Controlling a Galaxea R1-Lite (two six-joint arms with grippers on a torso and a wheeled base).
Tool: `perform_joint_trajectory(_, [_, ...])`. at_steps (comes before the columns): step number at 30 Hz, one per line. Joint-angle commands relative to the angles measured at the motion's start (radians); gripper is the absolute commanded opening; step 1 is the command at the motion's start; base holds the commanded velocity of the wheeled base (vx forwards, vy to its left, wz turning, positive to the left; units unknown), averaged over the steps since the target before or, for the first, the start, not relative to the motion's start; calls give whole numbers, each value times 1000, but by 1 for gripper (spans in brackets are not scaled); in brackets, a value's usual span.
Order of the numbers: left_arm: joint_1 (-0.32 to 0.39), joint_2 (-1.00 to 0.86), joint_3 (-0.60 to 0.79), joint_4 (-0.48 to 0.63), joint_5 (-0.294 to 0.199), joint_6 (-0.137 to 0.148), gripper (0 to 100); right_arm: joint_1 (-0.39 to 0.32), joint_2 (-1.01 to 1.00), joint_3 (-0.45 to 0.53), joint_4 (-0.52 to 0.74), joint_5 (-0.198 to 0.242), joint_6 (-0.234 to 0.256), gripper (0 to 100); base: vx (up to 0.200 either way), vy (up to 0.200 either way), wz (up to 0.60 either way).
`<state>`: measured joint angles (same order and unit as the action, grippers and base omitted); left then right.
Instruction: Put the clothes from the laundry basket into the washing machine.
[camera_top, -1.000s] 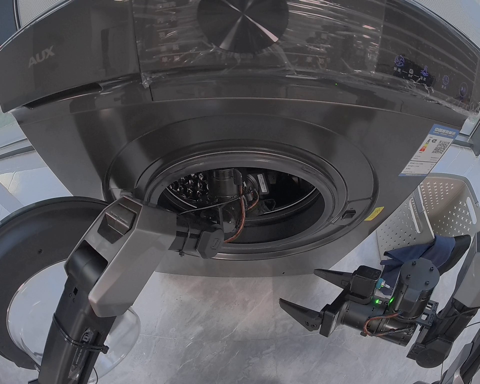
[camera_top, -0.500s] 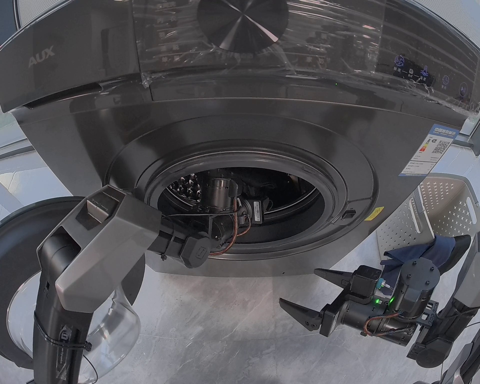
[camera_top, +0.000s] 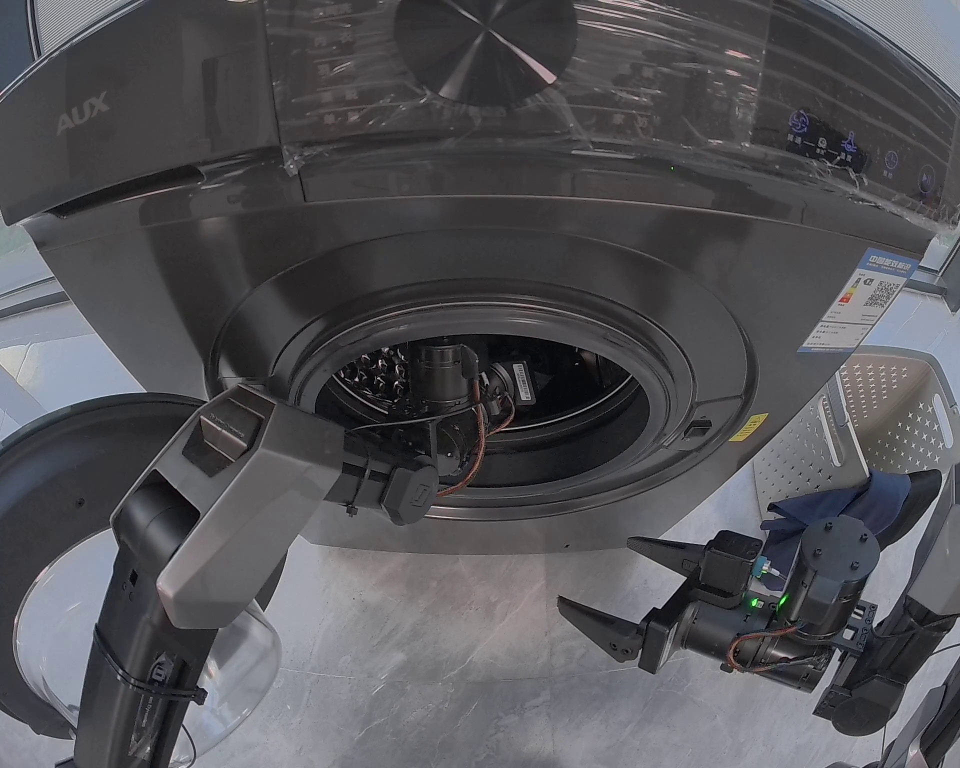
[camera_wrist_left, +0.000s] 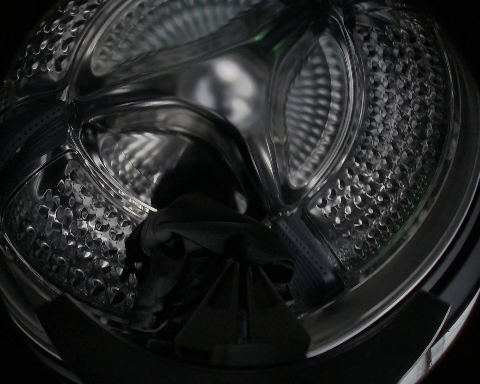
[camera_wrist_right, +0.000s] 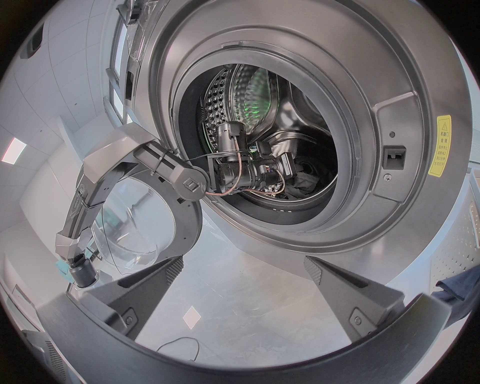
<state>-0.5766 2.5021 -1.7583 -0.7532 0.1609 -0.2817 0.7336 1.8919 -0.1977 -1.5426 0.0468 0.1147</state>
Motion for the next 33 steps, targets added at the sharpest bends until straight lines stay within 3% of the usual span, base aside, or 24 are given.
perform_joint_trajectory(1, [6, 60, -27, -61, 6, -2, 0, 1, -1, 0, -1, 1, 0, 100, 0, 0, 0])
perform_joint_trajectory(8, [9, 58, -27, -80, 8, 1, 0, 0, -1, 1, 1, 1, 0, 100, 0, 0, 0])
perform_joint_trajectory(9, [7, 52, -26, -77, 6, -1, 100, 0, -1, 1, -1, 1, 0, 100, 0, 0, 0])
perform_joint_trajectory(16, [-19, -43, 30, -57, 17, -1, 100, 3, 1, 3, 1, 1, 2, 100, 0, 0, 0])
perform_joint_trajectory(21, [-49, -149, 141, -57, 17, 13, 100, 4, -2, 11, -1, 1, 2, 100, 0, 0, 0])
perform_joint_trajectory(22, [-74, -213, 266, -84, 5, 62, 100, 4, -16, 18, 1, 1, 2, 100, 0, 0, 0])
perform_joint_trajectory(24, [-89, -247, 342, -110, 3, 84, 100, 4, -24, 27, 1, 2, 0, 100, 0, 0, 0])
perform_joint_trajectory(25, [-109, -298, 464, -149, -6, 108, 100, 6, -42, 50, 1, 5, -3, 100, 0, 0, 0])
perform_joint_trajectory(28, [-144, -361, 643, -210, -47, 127, 100, 9, -71, 89, 1, 7, -4, 100, 0, 0, 0])
perform_joint_trajectory(33, [-209, -465, 887, -259, -46, 144, 100, 7, -126, 142, 1, 4, -3, 100, 0, 0, 0])
